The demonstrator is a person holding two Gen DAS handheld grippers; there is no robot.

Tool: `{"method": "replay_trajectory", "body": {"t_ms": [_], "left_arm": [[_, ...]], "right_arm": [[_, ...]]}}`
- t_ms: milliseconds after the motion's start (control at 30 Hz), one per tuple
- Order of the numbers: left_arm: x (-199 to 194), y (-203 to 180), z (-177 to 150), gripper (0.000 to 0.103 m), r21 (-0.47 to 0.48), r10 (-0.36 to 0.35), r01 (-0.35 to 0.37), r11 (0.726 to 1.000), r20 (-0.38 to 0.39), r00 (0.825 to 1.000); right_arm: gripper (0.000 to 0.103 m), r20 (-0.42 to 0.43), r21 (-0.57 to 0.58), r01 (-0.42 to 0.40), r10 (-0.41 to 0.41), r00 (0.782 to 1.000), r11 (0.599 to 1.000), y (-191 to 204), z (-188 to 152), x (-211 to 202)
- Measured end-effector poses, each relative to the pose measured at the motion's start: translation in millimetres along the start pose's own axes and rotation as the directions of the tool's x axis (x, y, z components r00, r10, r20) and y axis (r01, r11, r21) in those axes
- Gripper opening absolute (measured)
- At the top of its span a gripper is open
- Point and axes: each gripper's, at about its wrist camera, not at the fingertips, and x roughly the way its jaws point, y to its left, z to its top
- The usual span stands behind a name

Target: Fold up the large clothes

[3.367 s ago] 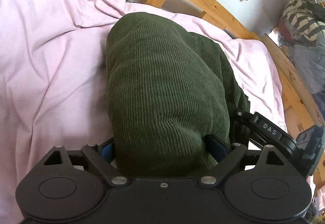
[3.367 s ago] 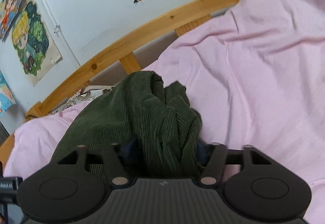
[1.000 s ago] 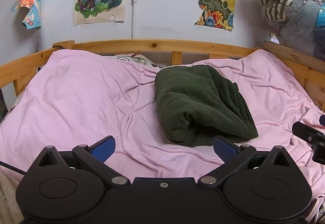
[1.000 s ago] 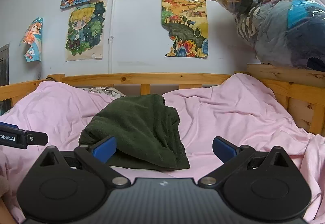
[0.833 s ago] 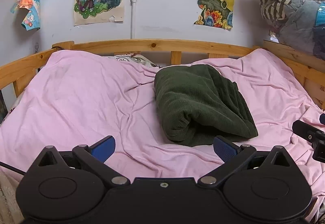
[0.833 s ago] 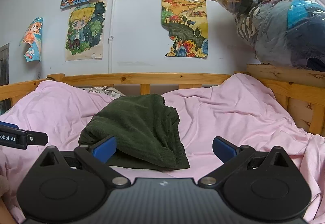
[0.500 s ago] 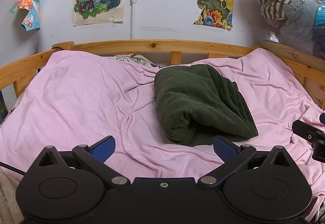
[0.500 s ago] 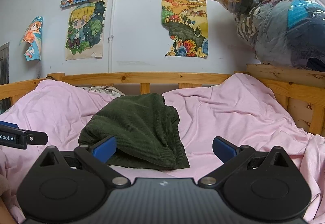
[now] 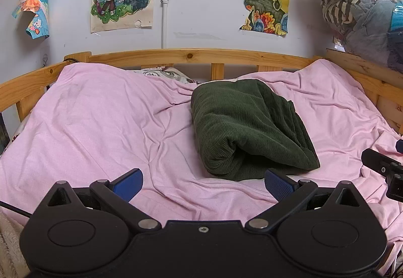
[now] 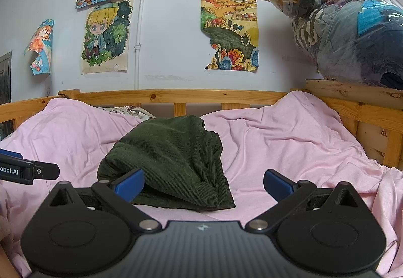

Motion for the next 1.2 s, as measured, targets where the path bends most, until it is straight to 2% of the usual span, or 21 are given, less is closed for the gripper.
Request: {"method": "replay_trajectory", "body": {"t_ms": [1200], "left_arm": [[-0.1, -0.4, 0.0, 0.102, 0.002, 0.001, -0.001, 1.000, 0.000, 1.000]], "right_arm": [[0.103, -0.002, -0.008, -0.007, 0.007, 1.000, 1.000, -3.4, -1.7, 0.4]]}}
